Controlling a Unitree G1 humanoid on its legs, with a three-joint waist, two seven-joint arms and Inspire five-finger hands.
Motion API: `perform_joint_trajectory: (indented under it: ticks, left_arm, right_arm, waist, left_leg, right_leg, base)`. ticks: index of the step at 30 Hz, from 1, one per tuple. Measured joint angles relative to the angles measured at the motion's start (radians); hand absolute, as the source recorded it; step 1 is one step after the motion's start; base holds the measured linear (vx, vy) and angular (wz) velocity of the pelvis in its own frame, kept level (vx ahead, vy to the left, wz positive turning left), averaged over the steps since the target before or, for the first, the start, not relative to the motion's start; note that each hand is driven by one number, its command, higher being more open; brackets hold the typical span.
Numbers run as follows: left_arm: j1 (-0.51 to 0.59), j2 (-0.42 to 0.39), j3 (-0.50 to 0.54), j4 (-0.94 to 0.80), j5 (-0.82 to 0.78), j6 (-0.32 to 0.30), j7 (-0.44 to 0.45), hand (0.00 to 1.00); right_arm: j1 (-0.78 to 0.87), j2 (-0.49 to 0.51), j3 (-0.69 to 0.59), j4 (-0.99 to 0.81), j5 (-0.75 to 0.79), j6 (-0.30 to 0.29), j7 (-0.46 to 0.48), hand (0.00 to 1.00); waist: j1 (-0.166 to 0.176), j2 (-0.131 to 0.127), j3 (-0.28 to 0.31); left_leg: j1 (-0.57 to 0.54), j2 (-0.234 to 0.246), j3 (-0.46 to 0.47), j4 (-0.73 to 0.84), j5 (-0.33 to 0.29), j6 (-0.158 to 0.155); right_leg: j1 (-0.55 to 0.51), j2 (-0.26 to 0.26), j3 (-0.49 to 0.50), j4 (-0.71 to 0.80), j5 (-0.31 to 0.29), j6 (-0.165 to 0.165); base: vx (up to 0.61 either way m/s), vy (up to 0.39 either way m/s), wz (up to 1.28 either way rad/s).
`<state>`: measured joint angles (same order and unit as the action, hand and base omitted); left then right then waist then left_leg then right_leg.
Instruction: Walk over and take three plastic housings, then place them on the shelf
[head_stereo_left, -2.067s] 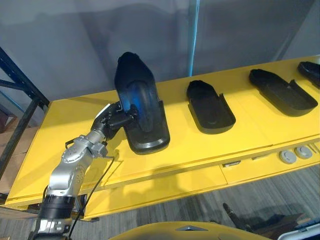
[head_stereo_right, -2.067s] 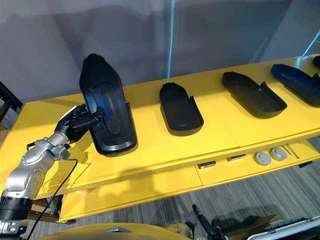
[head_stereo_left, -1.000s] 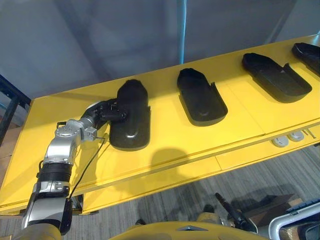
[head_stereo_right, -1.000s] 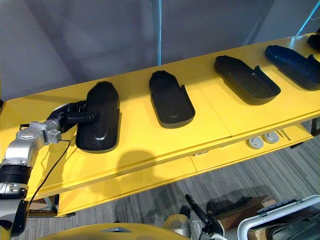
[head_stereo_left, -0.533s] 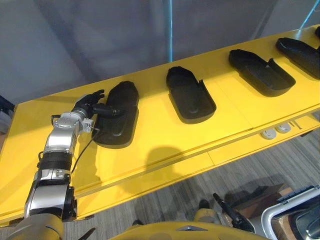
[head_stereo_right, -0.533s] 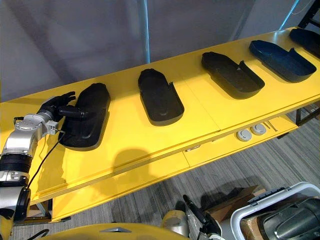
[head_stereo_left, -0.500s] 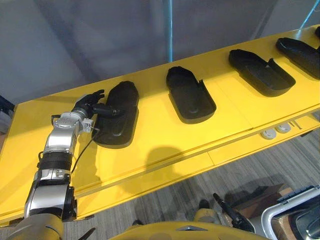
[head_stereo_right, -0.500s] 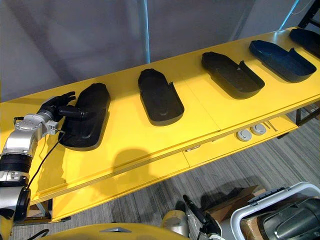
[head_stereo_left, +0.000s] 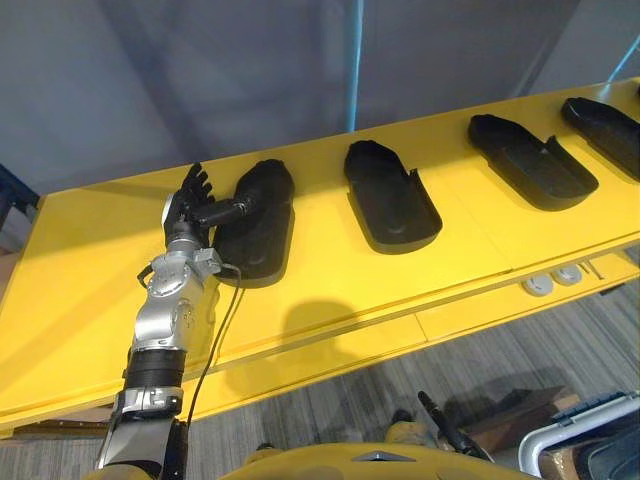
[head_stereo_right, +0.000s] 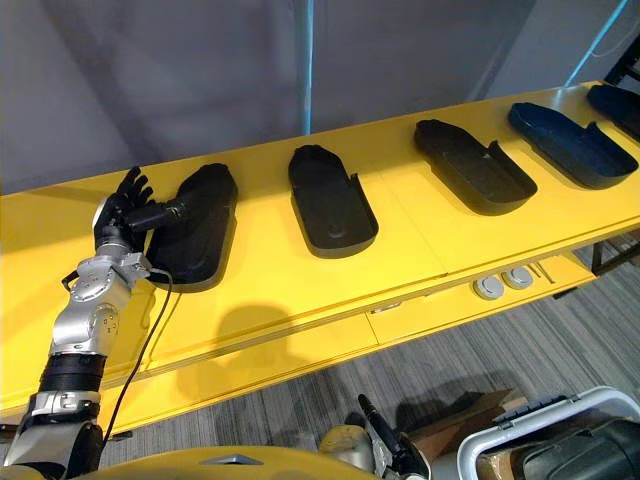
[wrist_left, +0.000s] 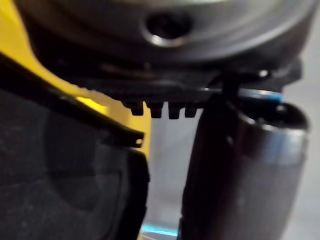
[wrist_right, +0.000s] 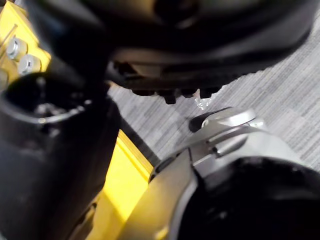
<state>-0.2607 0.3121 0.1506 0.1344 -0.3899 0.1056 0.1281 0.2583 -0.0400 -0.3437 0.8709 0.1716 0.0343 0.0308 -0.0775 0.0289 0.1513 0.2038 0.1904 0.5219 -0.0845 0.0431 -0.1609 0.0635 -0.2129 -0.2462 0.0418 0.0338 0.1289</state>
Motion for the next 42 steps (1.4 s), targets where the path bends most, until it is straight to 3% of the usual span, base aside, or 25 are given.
perform_joint_trajectory:
  ticks: [3, 6, 14, 18, 26, 29, 35, 38, 42]
  left_arm:
    - [0.048, 0.000, 0.005, -0.094, 0.000, -0.035, -0.003, 1.00]
    - [0.112, -0.003, 0.032, -0.156, -0.003, -0.054, -0.060, 1.00]
    - [0.269, -0.064, 0.078, -0.163, -0.010, -0.078, -0.164, 1.00]
    - [0.321, -0.081, 0.102, -0.143, -0.093, -0.075, -0.246, 1.00]
    - [0.339, -0.082, 0.102, -0.063, -0.168, -0.030, -0.369, 1.00]
    - [0.340, -0.083, 0.099, -0.022, -0.280, 0.016, -0.433, 1.00]
    - [0.340, -0.093, 0.077, 0.020, -0.319, 0.076, -0.504, 1.00]
    - [0.340, -0.087, 0.070, 0.050, -0.359, 0.078, -0.533, 1.00]
    - [0.339, -0.061, 0.056, 0.075, -0.439, 0.124, -0.609, 1.00]
  right_arm:
    - [0.002, 0.001, -0.001, 0.017, 0.004, 0.000, -0.003, 1.00]
    - [0.007, 0.001, -0.002, 0.029, 0.037, 0.003, -0.011, 1.00]
    - [0.016, 0.001, -0.014, 0.039, 0.041, 0.018, -0.018, 1.00]
    - [0.019, 0.001, -0.037, 0.063, 0.042, 0.031, -0.011, 1.00]
    - [0.022, -0.005, -0.041, 0.076, 0.086, 0.046, 0.009, 1.00]
    - [0.023, -0.006, -0.044, 0.077, 0.083, 0.046, 0.014, 1.00]
    - [0.020, -0.006, -0.048, 0.076, 0.081, 0.051, 0.025, 1.00]
    - [0.016, -0.009, -0.048, 0.075, 0.077, 0.070, 0.027, 1.00]
    - [0.009, -0.013, -0.053, 0.075, 0.071, 0.104, 0.041, 1.00]
  waist:
    - [0.011, -0.007, -0.017]
    - [0.024, -0.007, -0.050]
    - [0.050, -0.004, -0.090]
    - [0.062, -0.003, -0.100]
    - [0.069, 0.008, -0.109]
    - [0.070, 0.010, -0.118]
    - [0.067, 0.010, -0.126]
    - [0.068, 0.009, -0.127]
    - [0.062, 0.006, -0.128]
  left_leg:
    - [0.007, 0.000, -0.007, -0.001, -0.001, -0.001]
    - [0.013, 0.000, -0.012, -0.004, -0.003, -0.003]
    - [0.010, -0.001, -0.031, -0.004, -0.003, -0.004]
    - [0.008, -0.003, -0.034, -0.004, -0.003, -0.004]
    - [0.006, -0.007, -0.034, -0.004, -0.003, -0.003]
    - [0.001, -0.007, -0.034, -0.004, -0.003, -0.003]
    - [0.001, -0.007, -0.032, -0.004, -0.002, -0.003]
    - [0.013, -0.006, -0.019, -0.003, -0.002, -0.003]
    - [0.010, -0.006, -0.014, -0.004, -0.003, -0.004]
  right_leg:
    - [0.020, 0.000, -0.012, -0.015, 0.003, 0.004]
    - [0.039, 0.000, -0.024, -0.029, 0.006, 0.009]
    - [0.061, -0.002, -0.051, -0.048, 0.010, 0.014]
    - [0.062, -0.004, -0.054, -0.049, 0.010, 0.014]
    - [0.061, -0.008, -0.057, -0.051, 0.012, 0.017]
    - [0.060, -0.008, -0.058, -0.055, 0.013, 0.019]
    - [0.059, -0.007, -0.057, -0.061, 0.015, 0.021]
    - [0.061, -0.005, -0.051, -0.064, 0.017, 0.020]
    - [0.061, -0.005, -0.049, -0.077, 0.026, 0.022]
  base:
    - [-0.01, -0.011, 0.06]
    - [0.01, -0.005, 0.07]
    - [0.00, -0.006, 0.07]
    - [0.01, 0.000, 0.02]
    - [0.00, 0.000, 0.00]
    - [0.00, 0.000, 0.00]
    - [0.00, 0.000, -0.01]
    - [0.00, 0.000, -0.12]
    - [-0.01, -0.004, -0.03]
